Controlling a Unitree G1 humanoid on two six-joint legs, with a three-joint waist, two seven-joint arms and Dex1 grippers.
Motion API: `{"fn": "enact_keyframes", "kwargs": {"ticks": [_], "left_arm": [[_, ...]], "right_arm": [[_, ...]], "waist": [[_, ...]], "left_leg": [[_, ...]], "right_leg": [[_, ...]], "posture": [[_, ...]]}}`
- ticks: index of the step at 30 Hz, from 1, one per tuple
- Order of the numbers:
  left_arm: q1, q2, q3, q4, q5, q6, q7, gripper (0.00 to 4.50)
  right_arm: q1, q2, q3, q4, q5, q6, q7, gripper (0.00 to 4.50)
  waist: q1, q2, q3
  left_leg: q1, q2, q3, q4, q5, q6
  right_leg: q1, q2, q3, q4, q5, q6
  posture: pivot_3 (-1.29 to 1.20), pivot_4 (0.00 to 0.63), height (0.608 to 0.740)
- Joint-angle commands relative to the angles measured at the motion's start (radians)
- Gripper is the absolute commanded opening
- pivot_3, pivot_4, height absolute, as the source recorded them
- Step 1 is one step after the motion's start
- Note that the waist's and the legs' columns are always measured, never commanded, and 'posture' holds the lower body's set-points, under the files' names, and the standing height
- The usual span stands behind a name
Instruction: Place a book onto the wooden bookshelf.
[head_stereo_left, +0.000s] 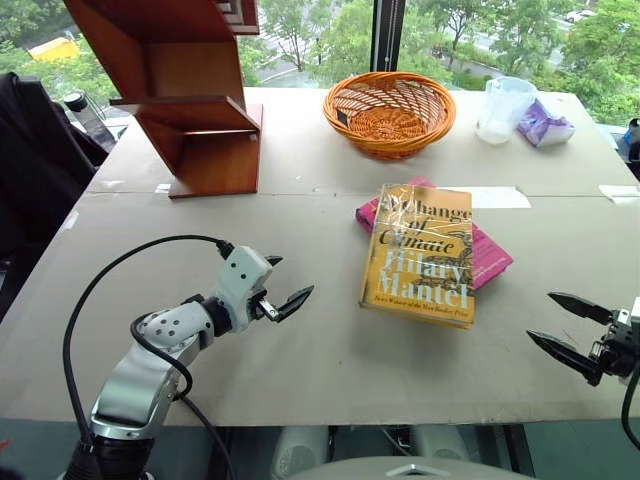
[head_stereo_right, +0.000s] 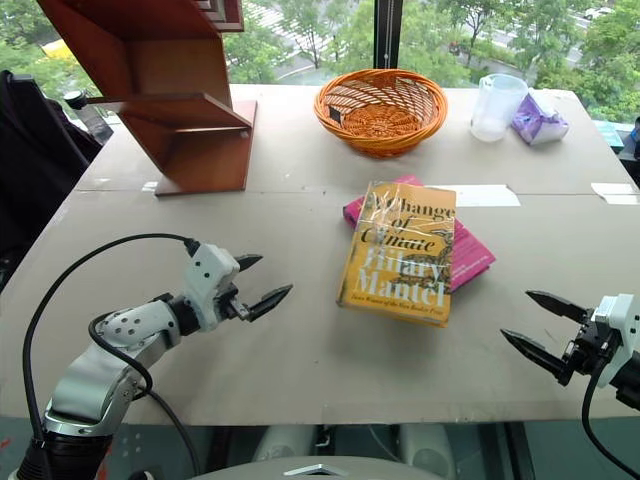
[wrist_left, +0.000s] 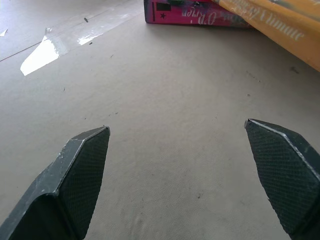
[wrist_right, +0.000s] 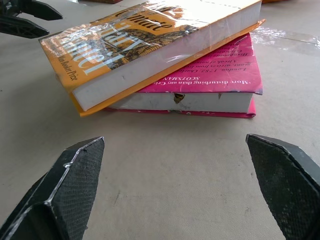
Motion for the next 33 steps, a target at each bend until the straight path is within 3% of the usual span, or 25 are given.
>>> {"fn": "enact_keyframes", "kwargs": {"ticks": [1,4,23,29,33], "left_arm": [[0.047,-0.045,0.010,-0.091,-0.028,-0.007,0.024,4.44],[0.101,-0.099,-0.019,-0.103,-0.045,-0.022,0.019,4.44],[0.132,-0.081,0.010,-0.104,-0.087,-0.006,-0.048,4.44],[-0.074,-0.210,0.083,-0.007,-0.417,0.253,0.009,4.44],[-0.218,-0.265,0.048,0.093,-0.506,0.397,0.028,4.44]], "right_arm": [[-0.032,-0.005,0.001,0.015,-0.005,-0.003,0.014,4.50],[-0.081,0.004,0.026,0.050,-0.027,-0.005,0.004,4.50],[-0.031,0.002,-0.004,-0.004,-0.045,0.008,-0.019,4.50],[-0.024,0.016,-0.007,-0.055,-0.012,0.026,-0.037,4.50],[-0.011,0.014,-0.027,-0.100,0.038,0.043,-0.011,4.50]], "waist": [[-0.002,0.000,0.000],[-0.006,0.000,0.000],[0.001,0.001,0.000],[0.004,0.001,0.000],[0.000,0.001,-0.001]], "left_leg": [[0.000,0.000,0.000,0.000,0.000,0.000],[0.000,0.000,0.003,0.000,0.000,0.001],[0.000,0.000,0.000,0.000,0.000,0.001],[-0.001,0.000,-0.002,0.001,0.000,0.001],[0.000,0.000,-0.002,0.003,0.000,0.001]], "right_leg": [[0.000,0.000,0.000,0.000,0.000,0.000],[0.000,-0.001,0.002,-0.002,0.000,0.000],[0.000,0.002,-0.001,-0.001,0.000,0.000],[0.001,0.002,-0.002,0.000,0.000,0.001],[0.001,0.003,-0.002,0.002,0.000,0.002]], "posture": [[0.00,0.150,0.740],[0.00,0.150,0.740],[0.00,0.150,0.740],[0.00,0.150,0.740],[0.00,0.150,0.740]]}}
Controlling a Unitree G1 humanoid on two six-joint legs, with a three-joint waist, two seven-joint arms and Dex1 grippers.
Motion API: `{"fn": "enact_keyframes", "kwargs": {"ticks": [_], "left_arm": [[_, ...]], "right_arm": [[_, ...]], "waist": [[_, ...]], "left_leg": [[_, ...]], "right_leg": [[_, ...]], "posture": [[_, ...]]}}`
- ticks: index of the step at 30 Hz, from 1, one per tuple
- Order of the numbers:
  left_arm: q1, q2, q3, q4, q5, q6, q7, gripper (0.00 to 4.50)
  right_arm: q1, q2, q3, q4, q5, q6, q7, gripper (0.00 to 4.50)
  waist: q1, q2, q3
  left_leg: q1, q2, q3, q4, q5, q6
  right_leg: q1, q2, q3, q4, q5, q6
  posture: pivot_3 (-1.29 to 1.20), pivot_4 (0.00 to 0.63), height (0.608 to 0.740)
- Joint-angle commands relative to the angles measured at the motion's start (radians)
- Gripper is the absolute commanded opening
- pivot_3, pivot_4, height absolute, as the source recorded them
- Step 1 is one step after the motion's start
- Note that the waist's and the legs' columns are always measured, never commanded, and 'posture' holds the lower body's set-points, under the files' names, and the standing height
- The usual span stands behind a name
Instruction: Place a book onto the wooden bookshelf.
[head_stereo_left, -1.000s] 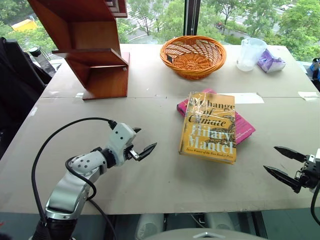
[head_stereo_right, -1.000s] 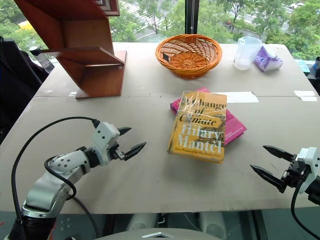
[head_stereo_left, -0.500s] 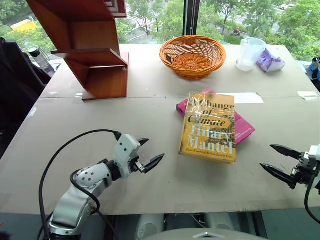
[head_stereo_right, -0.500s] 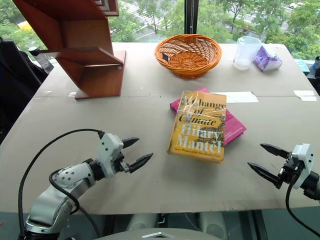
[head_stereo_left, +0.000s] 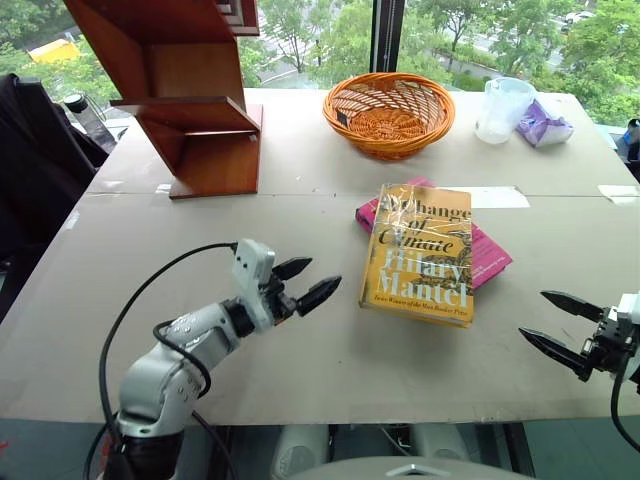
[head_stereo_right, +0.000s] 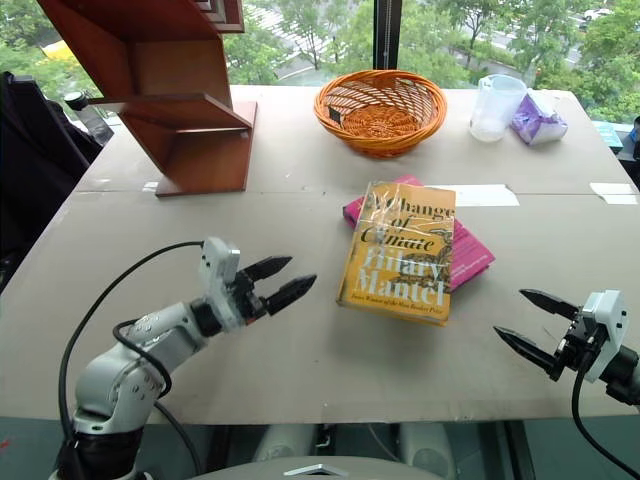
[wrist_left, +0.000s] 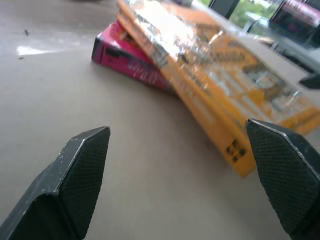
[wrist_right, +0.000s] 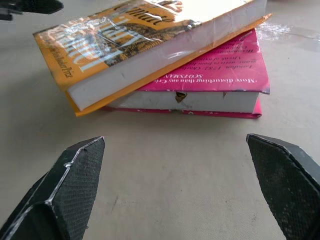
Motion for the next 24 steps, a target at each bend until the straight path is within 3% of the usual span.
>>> {"fn": "enact_keyframes", "kwargs": {"ticks": [1,5,7,14,24], "left_arm": [[-0.096,-0.034,-0.028,0.081,-0.105,0.161,0.030,4.44],[-0.249,-0.035,-0.092,0.206,-0.204,0.450,0.026,4.44],[-0.320,-0.072,-0.087,0.293,-0.209,0.511,0.061,4.44],[-0.511,-0.210,-0.036,0.561,-0.210,0.670,0.110,4.44],[-0.578,-0.283,-0.032,0.744,-0.139,0.748,0.099,4.44]], "right_arm": [[0.015,-0.006,-0.053,-0.074,0.069,0.025,0.022,4.50],[0.037,-0.008,-0.080,-0.142,0.113,0.043,0.033,4.50],[0.050,0.006,-0.095,-0.181,0.132,0.047,0.019,4.50],[0.133,0.040,-0.132,-0.279,0.137,0.036,-0.022,4.50],[0.200,0.061,-0.171,-0.311,0.142,0.024,-0.027,4.50]], "waist": [[-0.001,0.000,0.000],[-0.002,0.000,0.000],[-0.002,0.000,0.000],[-0.001,-0.001,0.001],[-0.002,-0.001,0.000]], "left_leg": [[0.000,0.000,0.000,0.000,0.000,0.000],[0.000,-0.001,-0.001,0.000,0.000,0.000],[0.000,-0.002,-0.001,0.000,0.000,0.000],[-0.001,-0.004,-0.002,0.000,0.000,0.000],[-0.001,-0.006,-0.003,0.000,0.000,0.000]], "right_leg": [[0.000,0.000,0.000,0.001,0.000,0.000],[0.000,0.001,0.001,0.001,0.002,0.003],[0.000,0.002,0.000,0.001,0.002,0.004],[0.000,0.002,0.000,0.002,0.001,0.005],[0.000,0.000,0.000,0.001,0.000,0.000]], "posture": [[0.00,0.150,0.740],[0.00,0.150,0.740],[0.00,0.150,0.740],[0.00,0.150,0.740],[0.00,0.150,0.740]]}}
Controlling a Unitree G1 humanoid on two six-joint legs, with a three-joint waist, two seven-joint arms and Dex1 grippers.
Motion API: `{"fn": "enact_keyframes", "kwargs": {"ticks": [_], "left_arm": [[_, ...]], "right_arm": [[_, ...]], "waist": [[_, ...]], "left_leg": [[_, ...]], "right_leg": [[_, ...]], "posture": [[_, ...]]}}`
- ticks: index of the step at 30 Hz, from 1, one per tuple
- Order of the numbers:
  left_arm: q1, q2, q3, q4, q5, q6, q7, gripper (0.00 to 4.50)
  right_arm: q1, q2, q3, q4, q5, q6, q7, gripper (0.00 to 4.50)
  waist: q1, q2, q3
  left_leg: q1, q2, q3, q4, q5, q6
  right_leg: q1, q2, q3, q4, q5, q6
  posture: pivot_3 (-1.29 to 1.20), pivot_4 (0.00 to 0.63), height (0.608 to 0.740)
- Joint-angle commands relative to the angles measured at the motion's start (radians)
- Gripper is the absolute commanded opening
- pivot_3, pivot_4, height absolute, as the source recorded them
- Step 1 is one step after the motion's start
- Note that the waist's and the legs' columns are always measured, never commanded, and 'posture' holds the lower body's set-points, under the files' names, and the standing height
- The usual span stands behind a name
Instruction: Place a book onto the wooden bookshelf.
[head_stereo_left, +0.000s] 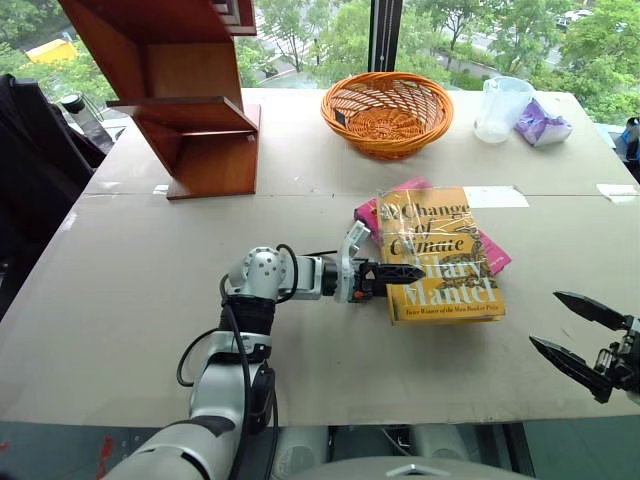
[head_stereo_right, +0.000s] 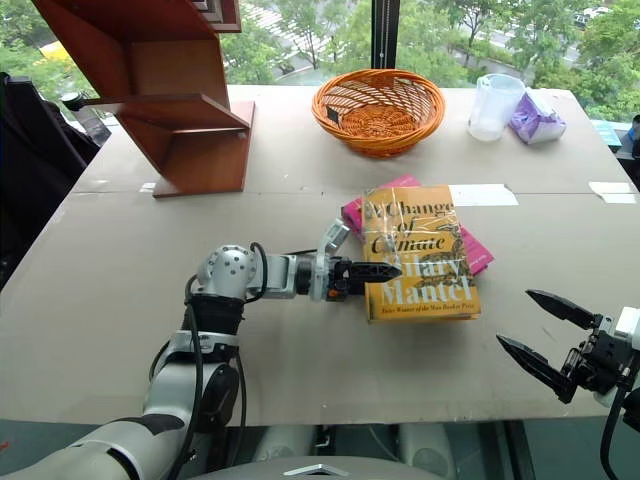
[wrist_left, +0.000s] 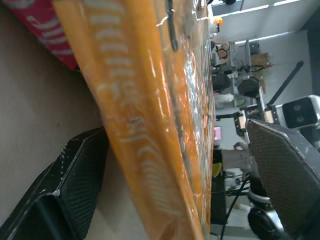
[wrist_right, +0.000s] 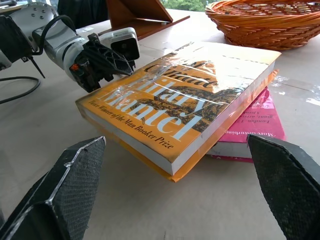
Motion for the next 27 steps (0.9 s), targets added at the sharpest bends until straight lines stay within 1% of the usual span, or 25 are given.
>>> {"fn": "enact_keyframes", "kwargs": {"ticks": [1,2,3,4,5,6,7,8,9,11,12,15,16,17,19,21,23,25,27], "left_arm": [[-0.005,-0.019,0.004,0.020,0.015,0.024,-0.013,4.22],[-0.005,-0.023,0.009,0.019,0.015,0.029,-0.013,3.88],[-0.004,-0.025,0.019,0.012,0.011,0.036,-0.011,3.40],[-0.003,-0.027,0.029,-0.003,0.006,0.037,-0.007,3.01],[-0.002,-0.028,0.040,-0.017,0.002,0.041,-0.005,2.81],[-0.003,-0.029,0.057,-0.039,-0.011,0.050,-0.004,2.32],[-0.005,-0.032,0.078,-0.060,-0.023,0.063,0.001,2.03],[-0.009,-0.039,0.107,-0.081,-0.034,0.078,0.015,1.43],[-0.011,-0.046,0.128,-0.096,-0.040,0.090,0.027,1.13],[-0.007,-0.059,0.173,-0.139,-0.049,0.114,0.054,0.33],[-0.005,-0.068,0.197,-0.159,-0.054,0.125,0.070,0.19],[0.006,-0.075,0.227,-0.263,-0.054,0.086,0.093,0.19],[0.009,-0.064,0.214,-0.317,-0.046,0.051,0.088,0.19],[0.016,-0.020,0.158,-0.402,-0.006,-0.025,0.057,0.19],[0.018,0.118,0.006,-0.558,0.122,-0.224,-0.051,0.19],[-0.028,0.252,-0.082,-0.628,0.250,-0.415,-0.136,0.19],[-0.092,0.390,-0.149,-0.640,0.373,-0.556,-0.198,0.19],[-0.181,0.549,-0.215,-0.616,0.548,-0.753,-0.266,0.19],[-0.289,0.649,-0.220,-0.554,0.661,-0.904,-0.293,0.19]], "right_arm": [[0.007,-0.004,-0.048,-0.034,0.025,-0.010,0.007,4.50],[0.009,-0.007,-0.050,-0.031,0.027,-0.007,0.014,4.50],[0.008,-0.011,-0.051,-0.027,0.029,-0.005,0.023,4.50],[0.005,-0.015,-0.050,-0.022,0.031,-0.001,0.030,4.50],[0.002,-0.018,-0.049,-0.020,0.034,0.002,0.035,4.50],[-0.003,-0.022,-0.048,-0.020,0.043,0.010,0.041,4.50],[-0.007,-0.026,-0.047,-0.021,0.050,0.018,0.046,4.50],[-0.013,-0.033,-0.045,-0.019,0.057,0.027,0.053,4.50],[-0.018,-0.038,-0.044,-0.017,0.062,0.033,0.059,4.50],[-0.038,-0.050,-0.038,-0.008,0.077,0.052,0.073,4.50],[-0.053,-0.054,-0.034,-0.004,0.086,0.063,0.076,4.50],[-0.100,-0.065,-0.015,0.013,0.091,0.084,0.083,4.50],[-0.118,-0.067,-0.008,0.017,0.096,0.093,0.083,4.50],[-0.143,-0.066,0.000,0.020,0.107,0.107,0.078,4.50],[-0.208,-0.059,0.020,0.021,0.134,0.137,0.053,4.50],[-0.287,-0.041,0.038,0.020,0.175,0.165,0.020,4.50],[-0.360,-0.019,0.050,0.017,0.221,0.194,-0.020,4.50],[-0.438,-0.005,0.069,0.022,0.261,0.231,-0.056,4.50],[-0.515,0.006,0.091,0.037,0.294,0.267,-0.078,4.50]], "waist": [[0.001,0.000,0.000],[0.001,0.000,0.000],[0.001,0.000,0.000],[0.001,0.000,0.000],[0.001,0.000,0.000],[0.001,0.000,0.000],[0.000,0.000,0.000],[-0.001,0.000,0.000],[-0.001,0.000,0.000],[-0.002,0.000,0.000],[-0.001,-0.001,0.000],[-0.001,-0.001,0.000],[0.000,-0.001,0.000],[-0.003,-0.001,0.001],[-0.005,-0.002,0.001],[-0.009,0.000,0.001],[-0.003,-0.001,0.002],[0.000,-0.001,0.002],[0.001,-0.002,0.003]], "left_leg": [[0.000,0.000,0.000,0.000,0.000,0.000],[0.000,0.000,0.000,0.000,0.000,0.000],[0.000,-0.001,0.000,0.000,0.000,0.000],[0.000,-0.001,0.000,0.000,0.000,0.000],[0.000,-0.001,0.000,0.000,0.000,0.000],[0.000,-0.001,0.000,0.000,0.000,0.000],[-0.001,-0.001,0.000,0.000,0.000,0.000],[-0.001,0.000,0.000,0.000,0.000,0.000],[-0.001,0.000,-0.001,0.000,0.000,0.000],[-0.001,0.000,-0.001,0.000,0.000,0.000],[-0.001,0.000,-0.001,0.000,0.000,0.000],[-0.001,0.000,-0.001,0.000,0.000,0.000],[-0.001,0.000,-0.001,0.000,0.000,0.000],[-0.001,0.000,-0.001,0.000,0.000,0.000],[-0.001,0.000,-0.001,0.000,0.000,0.000],[0.000,0.000,0.000,-0.001,0.000,-0.001],[0.001,0.000,0.000,-0.002,0.001,-0.002],[0.000,0.000,0.000,-0.002,0.001,-0.002],[-0.001,0.000,0.001,-0.002,0.001,-0.002]], "right_leg": [[0.000,0.000,0.000,0.000,0.000,0.000],[0.000,-0.001,0.000,0.000,0.000,0.000],[0.000,-0.001,0.000,0.000,0.000,0.000],[0.000,-0.001,0.000,0.000,0.000,0.000],[0.000,-0.001,0.000,0.000,0.000,0.000],[0.000,-0.001,0.000,0.000,0.000,-0.001],[0.000,-0.001,0.000,0.000,0.000,-0.001],[0.000,-0.001,0.000,0.000,0.000,-0.001],[0.000,-0.001,0.000,0.000,0.000,-0.001],[0.000,-0.001,0.000,0.000,0.000,-0.001],[0.000,-0.001,0.000,0.000,0.000,-0.001],[0.000,-0.001,0.000,0.000,0.001,0.000],[0.000,-0.001,0.000,0.000,0.001,0.000],[0.000,-0.001,0.000,0.000,0.001,0.000],[0.000,-0.001,0.000,0.000,0.001,-0.001],[-0.001,0.000,0.001,0.001,0.001,-0.001],[-0.001,0.000,0.001,0.001,0.001,-0.002],[-0.001,0.000,0.001,0.000,0.001,-0.002],[-0.001,0.000,0.001,-0.001,0.001,-0.002]], "posture": [[0.00,0.150,0.740],[0.00,0.150,0.740],[0.00,0.150,0.740],[0.00,0.150,0.740],[0.00,0.150,0.740],[0.00,0.150,0.740],[0.00,0.150,0.740],[0.00,0.150,0.740],[0.00,0.150,0.740],[0.00,0.150,0.740],[0.00,0.150,0.740],[0.00,0.150,0.740],[0.00,0.150,0.740],[0.00,0.150,0.740],[0.00,0.150,0.740],[0.00,0.150,0.740],[0.00,0.150,0.740],[0.00,0.150,0.740],[0.00,0.150,0.740]]}}
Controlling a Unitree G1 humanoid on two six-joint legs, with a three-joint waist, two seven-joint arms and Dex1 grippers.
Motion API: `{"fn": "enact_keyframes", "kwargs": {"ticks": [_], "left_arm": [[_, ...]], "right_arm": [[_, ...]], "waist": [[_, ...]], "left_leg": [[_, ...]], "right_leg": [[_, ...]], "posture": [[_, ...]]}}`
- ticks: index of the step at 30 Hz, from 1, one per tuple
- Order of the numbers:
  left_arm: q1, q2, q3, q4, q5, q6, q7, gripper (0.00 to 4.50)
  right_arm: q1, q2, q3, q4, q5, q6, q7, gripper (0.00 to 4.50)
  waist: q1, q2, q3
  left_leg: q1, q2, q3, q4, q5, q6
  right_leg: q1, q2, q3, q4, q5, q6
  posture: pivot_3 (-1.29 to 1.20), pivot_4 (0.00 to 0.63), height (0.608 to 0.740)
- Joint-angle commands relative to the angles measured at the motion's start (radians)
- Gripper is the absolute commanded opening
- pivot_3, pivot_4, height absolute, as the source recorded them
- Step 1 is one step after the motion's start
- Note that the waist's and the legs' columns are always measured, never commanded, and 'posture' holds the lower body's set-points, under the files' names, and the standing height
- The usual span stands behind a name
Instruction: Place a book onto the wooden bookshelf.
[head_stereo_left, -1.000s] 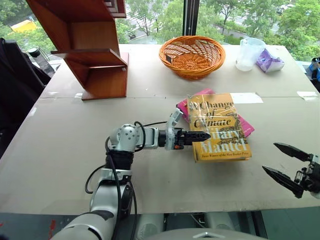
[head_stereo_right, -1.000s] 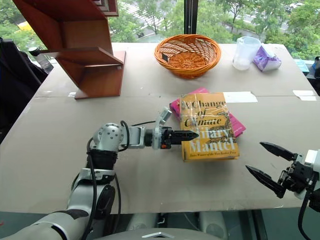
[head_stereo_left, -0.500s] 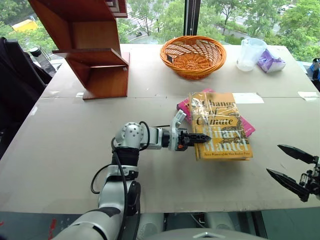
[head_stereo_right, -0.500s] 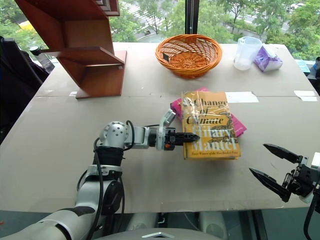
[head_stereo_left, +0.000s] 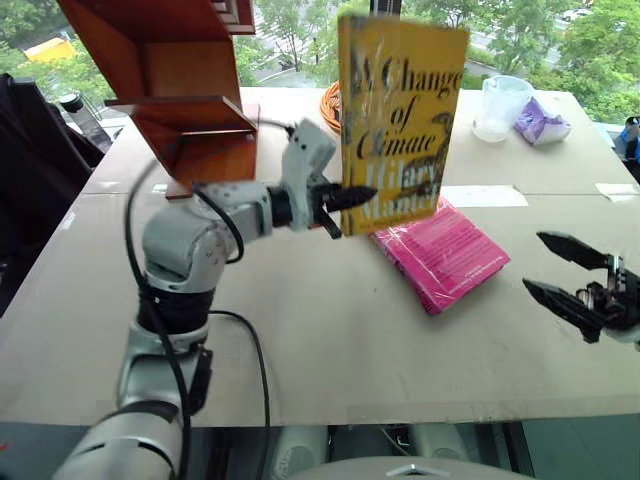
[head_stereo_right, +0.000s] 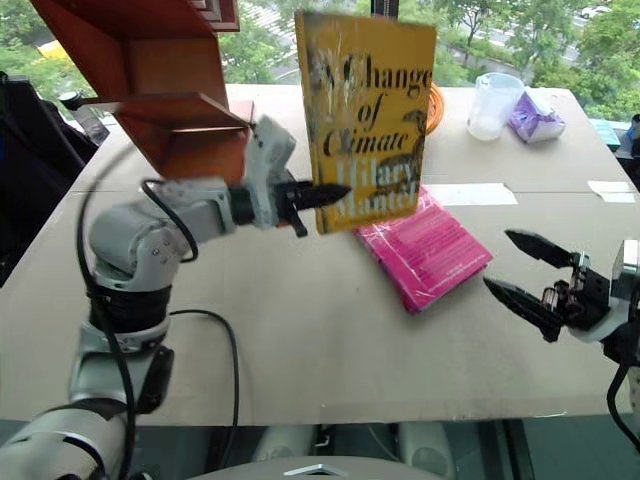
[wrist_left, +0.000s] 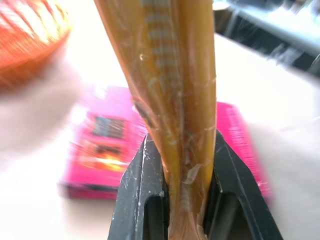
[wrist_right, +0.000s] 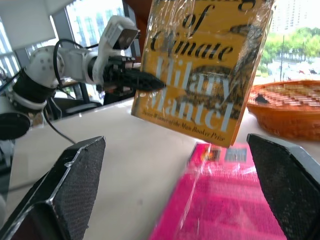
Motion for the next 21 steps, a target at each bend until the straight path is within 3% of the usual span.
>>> {"fn": "enact_keyframes", "kwargs": {"ticks": [1,5,10,16,21], "left_arm": [[-0.189,0.169,-0.015,0.082,0.260,-0.357,-0.070,0.19],[-0.291,0.347,-0.089,0.288,0.507,-0.685,-0.148,0.19],[-0.362,0.465,-0.174,0.567,0.785,-0.968,-0.141,0.19],[-0.480,0.478,-0.198,0.790,0.973,-1.137,-0.051,0.19],[-0.520,0.462,-0.201,0.892,1.039,-1.185,-0.025,0.19]], "right_arm": [[-0.128,0.016,0.025,0.015,0.094,0.070,-0.053,4.50],[-0.309,0.056,0.091,0.074,0.124,0.134,-0.109,4.50],[-0.449,0.100,0.126,0.154,0.100,0.151,-0.128,4.50],[-0.482,0.102,0.142,0.191,0.071,0.159,-0.101,4.50],[-0.460,0.106,0.141,0.173,0.050,0.153,-0.097,4.50]], "waist": [[0.001,-0.001,0.002],[-0.004,0.000,0.001],[0.002,0.002,0.000],[0.005,0.000,0.002],[0.000,0.000,0.002]], "left_leg": [[0.000,0.000,0.000,0.000,0.000,0.000],[-0.002,0.000,0.002,-0.003,0.000,0.000],[-0.005,0.001,0.003,-0.005,0.000,0.000],[-0.035,0.002,-0.001,0.009,0.002,-0.002],[-0.035,0.000,0.003,0.010,0.000,0.001]], "right_leg": [[0.000,0.000,0.000,-0.001,0.000,0.000],[0.000,0.000,0.000,-0.009,0.002,0.003],[-0.002,0.001,-0.004,-0.009,0.002,0.006],[-0.024,0.000,-0.010,-0.006,0.003,0.008],[-0.023,-0.003,-0.007,-0.007,0.005,0.011]], "posture": [[0.00,0.150,0.740],[0.00,0.150,0.740],[0.00,0.150,0.740],[0.00,0.150,0.740],[0.00,0.150,0.740]]}}
